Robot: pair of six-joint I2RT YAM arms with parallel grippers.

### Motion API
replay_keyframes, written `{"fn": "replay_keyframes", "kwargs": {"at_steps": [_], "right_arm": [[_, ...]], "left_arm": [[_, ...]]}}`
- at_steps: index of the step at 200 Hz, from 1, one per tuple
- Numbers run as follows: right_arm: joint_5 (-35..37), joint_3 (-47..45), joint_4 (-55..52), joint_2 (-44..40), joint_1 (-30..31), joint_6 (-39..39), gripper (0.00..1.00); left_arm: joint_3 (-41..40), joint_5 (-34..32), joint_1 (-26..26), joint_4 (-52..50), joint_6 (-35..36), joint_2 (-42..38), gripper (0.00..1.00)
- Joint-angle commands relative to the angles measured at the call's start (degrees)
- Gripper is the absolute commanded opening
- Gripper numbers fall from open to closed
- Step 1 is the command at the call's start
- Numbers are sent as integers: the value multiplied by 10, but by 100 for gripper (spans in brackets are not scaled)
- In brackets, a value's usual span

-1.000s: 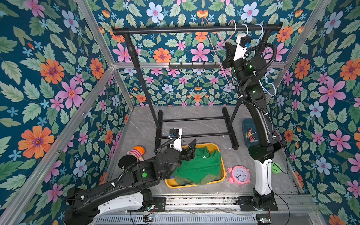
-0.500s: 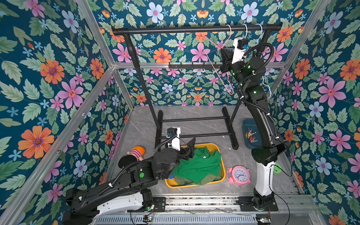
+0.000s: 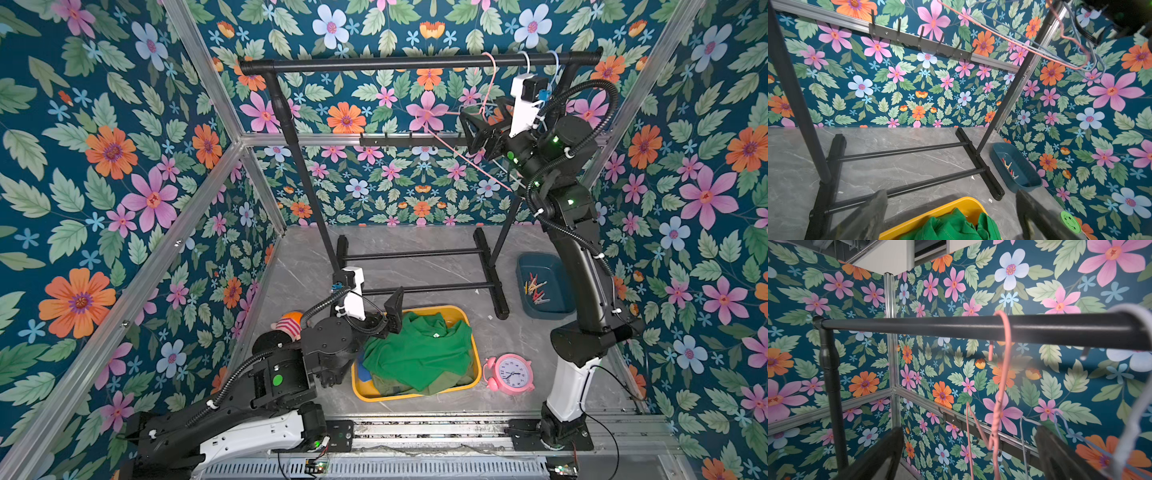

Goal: Remove the clothespins securing tank tops to the hanger
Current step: Place the hanger on the clothesline.

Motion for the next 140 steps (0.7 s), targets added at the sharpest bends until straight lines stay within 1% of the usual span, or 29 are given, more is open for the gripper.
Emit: {"fn": "replay_keyframes", "kwargs": {"at_steps": [1,24,29,65,100,129,134,140], "right_arm": [[-13,-58,14,-42,0,11,99],[-30,-175,57,-115,0,30,99],[-34,-198,64,-146,0,34,99],[-83,-329,82,-257,0,70,99],[-114,-491,90,-386,0,112,99],[-148,-602,50,-456,4,154,99],[-148,-621,41,-468,7,158,99],[-147,-651,33,-481,8,164,99]], "left_arm": [[3,-27,-1,-12,12,-16,99],[8,-41,-1,-25,9,-33,99],[9,-44,-1,-27,9,-35,99],[25,-84,-1,-68,-12,-40,100],[3,-135,-1,-70,-10,-71,100],[-28,-191,-1,-33,29,-127,100],[-33,-204,-1,-25,41,-135,100],[-44,-228,-1,-9,71,-144,100]]}}
